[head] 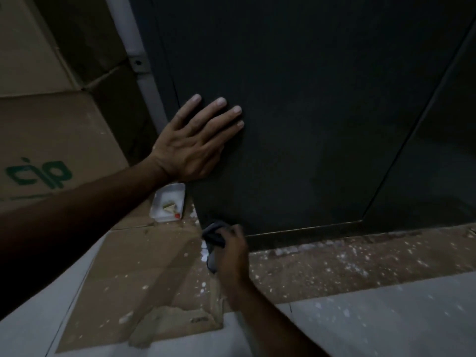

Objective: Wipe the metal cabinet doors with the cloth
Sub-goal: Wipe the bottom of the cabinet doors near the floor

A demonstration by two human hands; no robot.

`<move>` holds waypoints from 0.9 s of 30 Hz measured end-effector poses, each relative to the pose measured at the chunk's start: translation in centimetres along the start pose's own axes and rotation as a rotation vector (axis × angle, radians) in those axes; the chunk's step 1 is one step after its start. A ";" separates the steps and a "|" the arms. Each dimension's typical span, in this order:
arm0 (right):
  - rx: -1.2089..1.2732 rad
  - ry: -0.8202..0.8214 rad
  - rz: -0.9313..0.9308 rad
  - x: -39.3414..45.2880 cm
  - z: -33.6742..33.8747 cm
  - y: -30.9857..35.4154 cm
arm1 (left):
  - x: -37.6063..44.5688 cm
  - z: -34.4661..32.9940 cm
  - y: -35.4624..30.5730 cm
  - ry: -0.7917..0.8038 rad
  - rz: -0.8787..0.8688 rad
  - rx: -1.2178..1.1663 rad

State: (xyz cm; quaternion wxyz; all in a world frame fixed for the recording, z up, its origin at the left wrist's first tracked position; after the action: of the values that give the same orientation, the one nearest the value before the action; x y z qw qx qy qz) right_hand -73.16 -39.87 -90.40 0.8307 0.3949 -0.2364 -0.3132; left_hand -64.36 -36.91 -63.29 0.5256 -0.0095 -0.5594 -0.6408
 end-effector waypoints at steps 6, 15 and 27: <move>-0.335 0.127 0.041 0.3 2.5 -3.2 | -0.3 -0.5 0.2 -0.003 -0.035 0.002; -0.175 -0.298 0.492 3.1 6.9 11.8 | -0.3 0.2 0.6 0.118 -0.050 -0.171; -0.215 -0.363 0.526 2.8 7.8 11.6 | -0.2 1.2 1.1 0.257 -0.061 -0.413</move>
State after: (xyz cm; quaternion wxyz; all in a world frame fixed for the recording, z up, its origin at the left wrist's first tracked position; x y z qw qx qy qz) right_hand -72.30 -40.13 -76.15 0.8644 0.1683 -0.4397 -0.1765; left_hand -64.22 -35.77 -62.22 0.5598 -0.0185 -0.3451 -0.7532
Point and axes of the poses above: each hand's wrist, its own x-axis towards the middle knuckle, its own z-axis out of the back of the hand, y = z × x, the point moved 6 cm from there along x, towards the middle knuckle, and after that the axes turned 4 degrees about -z, right-handed, at the moved point
